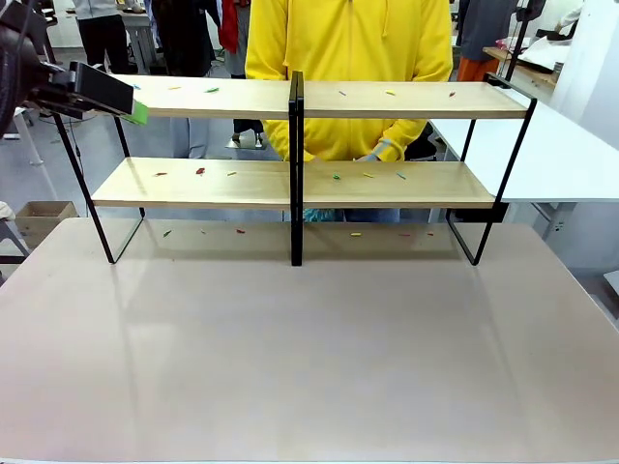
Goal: Clean the shelves.
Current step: Pick up the Duster when the human hands it over, then clean a randomly selected level of the Shelf with the Duster.
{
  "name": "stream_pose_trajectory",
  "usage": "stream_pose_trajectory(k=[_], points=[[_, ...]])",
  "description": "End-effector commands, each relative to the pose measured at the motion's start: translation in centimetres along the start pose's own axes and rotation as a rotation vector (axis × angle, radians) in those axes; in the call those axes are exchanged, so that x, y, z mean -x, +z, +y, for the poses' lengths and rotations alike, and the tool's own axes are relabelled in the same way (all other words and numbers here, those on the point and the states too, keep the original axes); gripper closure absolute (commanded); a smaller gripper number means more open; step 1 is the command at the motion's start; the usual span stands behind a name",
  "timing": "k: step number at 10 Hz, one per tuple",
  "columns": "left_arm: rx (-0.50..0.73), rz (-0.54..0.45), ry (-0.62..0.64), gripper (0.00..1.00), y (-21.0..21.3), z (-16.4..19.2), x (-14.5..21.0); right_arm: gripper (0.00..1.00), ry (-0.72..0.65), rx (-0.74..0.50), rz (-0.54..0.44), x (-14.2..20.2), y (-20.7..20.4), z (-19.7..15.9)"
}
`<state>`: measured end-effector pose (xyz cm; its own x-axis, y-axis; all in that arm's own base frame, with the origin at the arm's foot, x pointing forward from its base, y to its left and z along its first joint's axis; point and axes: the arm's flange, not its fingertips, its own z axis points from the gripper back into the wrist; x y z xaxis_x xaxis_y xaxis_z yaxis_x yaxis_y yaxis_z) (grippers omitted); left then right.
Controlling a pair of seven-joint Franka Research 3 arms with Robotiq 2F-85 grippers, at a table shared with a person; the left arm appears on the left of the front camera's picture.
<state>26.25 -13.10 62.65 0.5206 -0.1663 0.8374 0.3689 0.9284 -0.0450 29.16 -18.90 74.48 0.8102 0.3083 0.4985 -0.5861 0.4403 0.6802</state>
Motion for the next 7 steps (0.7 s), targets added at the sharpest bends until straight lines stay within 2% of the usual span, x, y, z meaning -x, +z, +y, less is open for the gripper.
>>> stream_pose_trajectory(k=[1, 7], points=[[-0.008, -0.001, 0.001, 0.0, 0.0, 0.05, 0.01, 1.0, 0.015, -0.005, 0.006, 0.27, 0.57, 0.09], [-0.008, -0.001, 0.001, 0.0, 0.0, 0.05, 0.01, 1.0, 0.015, -0.005, 0.006, 0.27, 0.57, 0.09]])
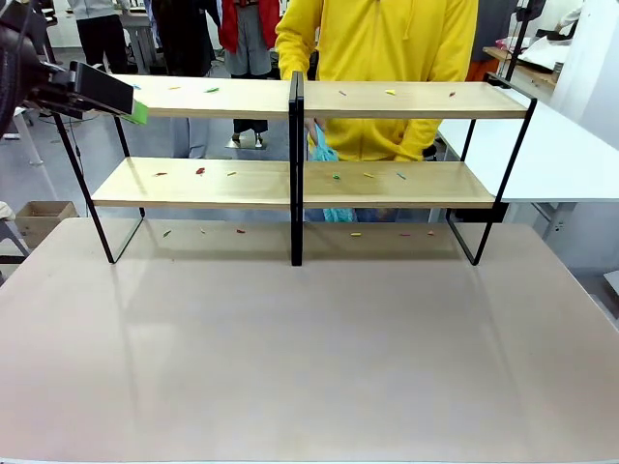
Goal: Clean the shelves.
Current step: Clean a randomly selected level of the Shelf with the Duster.
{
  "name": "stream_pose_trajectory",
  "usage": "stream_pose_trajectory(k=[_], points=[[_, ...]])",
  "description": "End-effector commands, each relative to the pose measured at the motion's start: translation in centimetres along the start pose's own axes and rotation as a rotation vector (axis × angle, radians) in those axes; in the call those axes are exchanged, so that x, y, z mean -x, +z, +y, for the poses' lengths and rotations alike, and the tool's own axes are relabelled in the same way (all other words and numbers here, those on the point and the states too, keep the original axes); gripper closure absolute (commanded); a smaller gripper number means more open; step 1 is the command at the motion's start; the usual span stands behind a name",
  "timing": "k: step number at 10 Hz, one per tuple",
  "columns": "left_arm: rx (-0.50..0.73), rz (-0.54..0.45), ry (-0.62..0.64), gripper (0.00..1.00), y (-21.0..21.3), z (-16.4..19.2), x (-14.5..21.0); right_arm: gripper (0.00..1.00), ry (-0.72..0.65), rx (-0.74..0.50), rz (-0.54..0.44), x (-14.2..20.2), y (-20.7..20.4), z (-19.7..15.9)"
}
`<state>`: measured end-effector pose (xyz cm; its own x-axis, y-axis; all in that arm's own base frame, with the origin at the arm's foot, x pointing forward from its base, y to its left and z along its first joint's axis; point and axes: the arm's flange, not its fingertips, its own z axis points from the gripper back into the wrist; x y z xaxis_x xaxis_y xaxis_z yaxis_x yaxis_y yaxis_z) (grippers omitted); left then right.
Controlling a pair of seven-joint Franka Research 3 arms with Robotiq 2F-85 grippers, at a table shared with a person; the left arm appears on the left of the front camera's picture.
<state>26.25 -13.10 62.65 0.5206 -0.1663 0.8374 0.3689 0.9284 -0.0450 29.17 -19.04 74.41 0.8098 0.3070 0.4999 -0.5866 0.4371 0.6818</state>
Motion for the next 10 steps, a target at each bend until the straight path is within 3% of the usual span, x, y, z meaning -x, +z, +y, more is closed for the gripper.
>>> stream_pose_trajectory(k=[1, 4, 5, 7, 9, 10], points=[[-0.008, -0.001, 0.001, 0.0, 0.0, 0.1, 0.0, 1.0, 0.015, -0.002, 0.008, 0.2, 0.5, 0.2], [-0.008, -0.001, 0.001, 0.0, 0.0, 0.1, 0.0, 1.0, 0.015, -0.002, 0.008, 0.2, 0.5, 0.2], [-0.008, -0.001, 0.001, 0.0, 0.0, 0.1, 0.0, 0.87, 0.0, 0.0, 0.0, 0.0, 0.0, 0.0], [-0.008, -0.001, 0.001, 0.0, 0.0, 0.1, 0.0, 0.87, 0.149, 0.057, 0.098, -4.9, -3.5, 2.8], [-0.008, -0.001, 0.001, 0.0, 0.0, 0.1, 0.0, 0.87, 0.181, 0.111, 0.23, -9.3, -7.1, 3.5], [-0.008, -0.001, 0.001, 0.0, 0.0, 0.1, 0.0, 0.87, 0.169, 0.062, 0.145, -7.1, -3.7, 2.9]])
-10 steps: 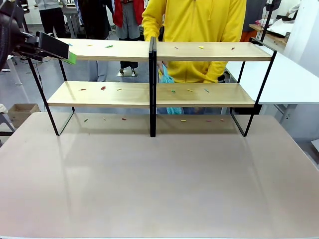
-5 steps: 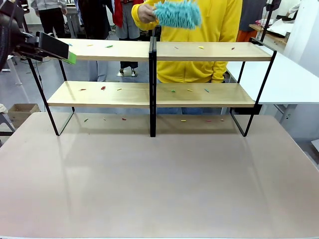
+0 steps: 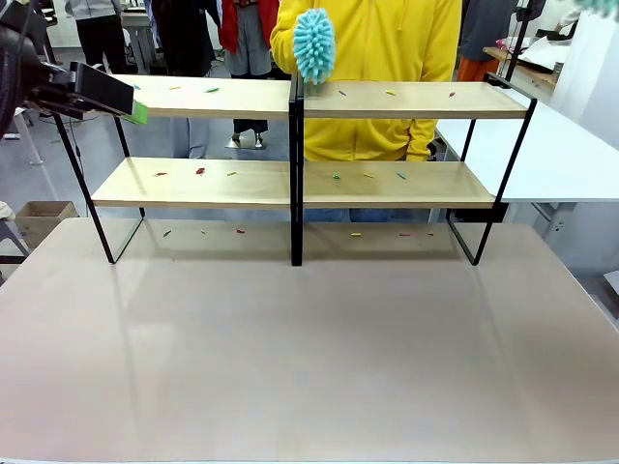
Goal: Clean the shelves.
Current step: Clean a randomly selected level of the Shelf with the Duster.
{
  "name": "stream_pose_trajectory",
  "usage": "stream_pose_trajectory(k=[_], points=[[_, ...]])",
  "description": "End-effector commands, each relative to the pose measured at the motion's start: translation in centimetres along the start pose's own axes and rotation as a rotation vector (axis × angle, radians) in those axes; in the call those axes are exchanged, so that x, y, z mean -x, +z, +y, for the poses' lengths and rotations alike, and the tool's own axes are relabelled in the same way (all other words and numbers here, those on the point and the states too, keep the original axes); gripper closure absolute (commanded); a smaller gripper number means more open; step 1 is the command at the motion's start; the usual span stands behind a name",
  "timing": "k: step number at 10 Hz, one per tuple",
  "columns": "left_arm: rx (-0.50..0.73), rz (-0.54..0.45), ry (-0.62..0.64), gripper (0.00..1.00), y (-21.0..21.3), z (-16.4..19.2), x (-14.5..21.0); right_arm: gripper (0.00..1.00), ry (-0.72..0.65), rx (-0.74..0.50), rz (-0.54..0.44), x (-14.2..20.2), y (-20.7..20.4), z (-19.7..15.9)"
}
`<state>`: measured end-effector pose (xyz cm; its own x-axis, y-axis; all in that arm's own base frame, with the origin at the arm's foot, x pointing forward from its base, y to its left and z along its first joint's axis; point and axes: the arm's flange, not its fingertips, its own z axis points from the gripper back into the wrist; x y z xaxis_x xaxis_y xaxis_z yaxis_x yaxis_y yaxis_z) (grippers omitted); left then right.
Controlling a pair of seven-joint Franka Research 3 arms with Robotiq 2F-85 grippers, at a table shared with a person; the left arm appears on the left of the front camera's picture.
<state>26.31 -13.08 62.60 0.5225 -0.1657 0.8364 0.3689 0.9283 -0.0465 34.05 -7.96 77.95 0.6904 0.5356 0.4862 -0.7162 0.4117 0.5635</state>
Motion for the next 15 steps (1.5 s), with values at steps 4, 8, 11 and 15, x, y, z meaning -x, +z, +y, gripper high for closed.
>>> stream_pose_trajectory(k=[4, 8, 11, 15], points=[[-0.009, -0.003, -0.001, 0.0, 0.1, 0.0, 0.0, 0.87, -0.154, 0.172, -0.114, 17.2, 6.5, 3.9], [-0.009, -0.003, -0.001, 0.0, 0.1, 0.0, 0.0, 0.87, -0.251, 0.123, -0.038, 18.4, 6.3, 3.1], [-0.009, -0.003, -0.001, 0.0, 0.1, 0.0, 0.0, 0.87, -0.252, 0.111, 0.019, 19.3, 3.6, 1.7], [-0.009, -0.003, -0.001, 0.0, 0.1, 0.0, 0.0, 0.87, -0.283, 0.072, 0.557, 15.7, -0.5, 2.3]])
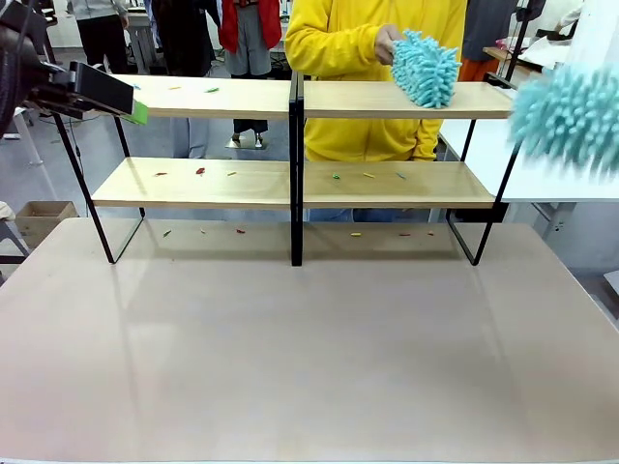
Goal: Clean the shelves.
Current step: Clean a randomly selected level of the Shelf with the Duster.
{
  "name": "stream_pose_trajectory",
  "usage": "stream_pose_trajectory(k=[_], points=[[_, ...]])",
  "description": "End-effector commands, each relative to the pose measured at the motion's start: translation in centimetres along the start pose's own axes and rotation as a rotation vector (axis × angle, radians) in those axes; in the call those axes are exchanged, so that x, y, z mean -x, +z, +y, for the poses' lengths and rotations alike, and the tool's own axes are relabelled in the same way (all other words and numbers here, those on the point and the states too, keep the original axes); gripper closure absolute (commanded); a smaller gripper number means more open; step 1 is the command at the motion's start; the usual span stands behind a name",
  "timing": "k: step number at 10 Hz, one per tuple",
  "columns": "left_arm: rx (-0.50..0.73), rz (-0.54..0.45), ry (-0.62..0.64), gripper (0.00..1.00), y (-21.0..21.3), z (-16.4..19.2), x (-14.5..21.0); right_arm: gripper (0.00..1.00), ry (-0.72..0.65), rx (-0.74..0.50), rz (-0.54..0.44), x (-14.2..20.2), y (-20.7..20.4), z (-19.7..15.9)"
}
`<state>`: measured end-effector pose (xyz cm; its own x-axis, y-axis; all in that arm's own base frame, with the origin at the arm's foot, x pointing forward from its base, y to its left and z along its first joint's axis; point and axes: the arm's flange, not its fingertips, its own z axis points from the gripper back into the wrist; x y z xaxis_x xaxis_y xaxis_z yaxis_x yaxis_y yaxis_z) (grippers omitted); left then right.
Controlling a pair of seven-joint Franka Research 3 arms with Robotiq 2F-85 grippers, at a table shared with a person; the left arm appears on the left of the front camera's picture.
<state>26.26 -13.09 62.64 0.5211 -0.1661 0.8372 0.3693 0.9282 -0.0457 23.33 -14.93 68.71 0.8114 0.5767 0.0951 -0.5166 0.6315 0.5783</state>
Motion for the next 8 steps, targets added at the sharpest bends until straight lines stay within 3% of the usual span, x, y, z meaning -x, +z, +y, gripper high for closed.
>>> stream_pose_trajectory(k=[1, 2, 3, 4, 5, 6, 8], points=[[-0.009, -0.002, 0.0, 0.0, 0.0, 0.0, 0.0, 0.87, 0.025, 0.02, 0.491, 0.3, -0.2, 3.3], [-0.009, -0.002, 0.0, 0.0, 0.0, 0.0, 0.0, 0.87, 0.024, 0.016, 0.6, -0.6, -1.4, 3.8], [-0.009, -0.002, 0.0, 0.0, 0.0, 0.0, 0.0, 0.87, 0.022, 0.031, 0.625, -1.5, -2.0, 4.0], [-0.009, -0.002, 0.0, 0.0, 0.0, 0.0, 0.0, 0.87, 0.003, 0.011, 0.327, -5.1, -8.0, -0.5], [-0.009, -0.002, 0.0, 0.0, 0.0, 0.0, 0.0, 0.87, 0.003, 0.011, 0.327, -5.1, -8.0, -0.5], [-0.009, -0.002, 0.0, 0.0, 0.0, 0.0, 0.0, 0.87, 0.012, 0.011, 0.479, -7.4, -12.7, -1.5], [-0.009, -0.002, 0.0, 0.0, 0.0, 0.0, 0.0, 0.87, 0.156, -0.01, 0.414, -10.4, -13.9, -1.4]])
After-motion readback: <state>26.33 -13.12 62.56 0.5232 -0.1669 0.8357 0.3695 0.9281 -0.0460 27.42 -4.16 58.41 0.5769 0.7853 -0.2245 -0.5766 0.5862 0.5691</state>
